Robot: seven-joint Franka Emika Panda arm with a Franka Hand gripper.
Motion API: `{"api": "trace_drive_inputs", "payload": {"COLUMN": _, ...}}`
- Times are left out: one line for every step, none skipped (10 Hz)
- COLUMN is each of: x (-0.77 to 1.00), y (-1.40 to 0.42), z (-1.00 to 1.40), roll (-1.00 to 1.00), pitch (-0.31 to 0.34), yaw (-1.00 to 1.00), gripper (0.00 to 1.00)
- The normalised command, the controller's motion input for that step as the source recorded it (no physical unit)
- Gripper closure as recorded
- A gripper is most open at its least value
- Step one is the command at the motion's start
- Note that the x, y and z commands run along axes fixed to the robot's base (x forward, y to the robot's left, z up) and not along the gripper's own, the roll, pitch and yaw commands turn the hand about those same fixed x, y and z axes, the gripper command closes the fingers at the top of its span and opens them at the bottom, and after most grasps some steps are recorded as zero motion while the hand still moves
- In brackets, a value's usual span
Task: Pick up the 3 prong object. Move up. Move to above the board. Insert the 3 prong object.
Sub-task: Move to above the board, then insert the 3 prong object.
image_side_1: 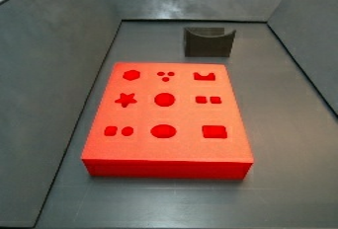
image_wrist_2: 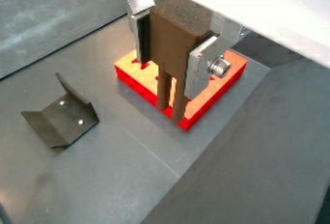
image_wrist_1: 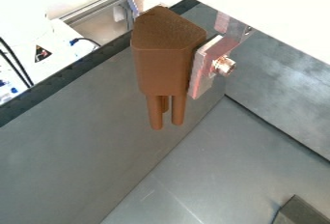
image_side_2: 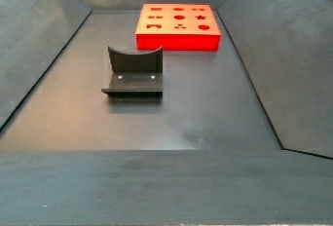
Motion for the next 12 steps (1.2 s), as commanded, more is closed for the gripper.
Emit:
{"api": "trace_drive_inputs", "payload": {"x": 0.77, "y": -1.00, "z": 0.12, "roll": 0.10, "pitch": 0.302, "yaw": 0.02, "gripper": 1.00}}
{"api": "trace_drive_inputs", "payload": {"x": 0.82, "y": -1.00, "z": 0.11, "roll": 0.09, "pitch": 0.329, "yaw": 0.03, "gripper": 1.00}}
{"api": "trace_drive_inputs", "payload": {"x": 0.84, "y": -1.00, "z": 0.12, "roll": 0.02, "pitch": 0.306, "yaw": 0.01, "gripper": 1.00}}
{"api": "trace_drive_inputs", "payload": {"x": 0.82, "y": -1.00, "z": 0.14, "roll": -0.01, "pitch": 0.231, "yaw": 0.01, "gripper": 1.00}}
{"api": "trace_drive_inputs", "payload": {"x": 0.82, "y": -1.00, "z": 0.14, "roll": 0.01, "pitch": 0.162, "yaw": 0.01, "gripper": 1.00}}
{"api": "trace_drive_inputs", "payload": {"x": 0.84, "y": -1.00, "z": 0.14, "roll": -0.01, "pitch": 0.118, "yaw": 0.01, "gripper": 1.00}}
{"api": "trace_drive_inputs", "payload": {"x": 0.84, "y": -1.00, "z": 0.15, "roll": 0.02, "pitch": 0.109, "yaw": 0.01, "gripper": 1.00}}
{"api": "trace_drive_inputs", "payload": {"x": 0.63, "y": -0.71, "z": 0.10, "roll": 0.03, "pitch": 0.135, "yaw": 0.01, "gripper": 1.00}}
{"api": "trace_drive_inputs", "payload": {"x": 0.42, "y": -0.42, "z": 0.07, "roll": 0.04, "pitch": 0.140, "yaw": 0.01, "gripper": 1.00}}
{"api": "trace_drive_inputs", "payload": {"x": 0.25, "y": -0.25, "z": 0.06, "roll": 0.05, "pitch": 0.100, "yaw": 0.01, "gripper": 1.00}}
{"api": "trace_drive_inputs", "payload": {"x": 0.00, "y": 0.00, "z": 0.00, "roll": 0.00, "pitch": 0.000, "yaw": -0.01, "gripper": 1.00}}
{"api": "trace_drive_inputs", "payload": {"x": 0.00, "y": 0.00, "z": -0.07, "roll": 0.00, "pitch": -0.004, "yaw": -0.06, "gripper": 1.00}}
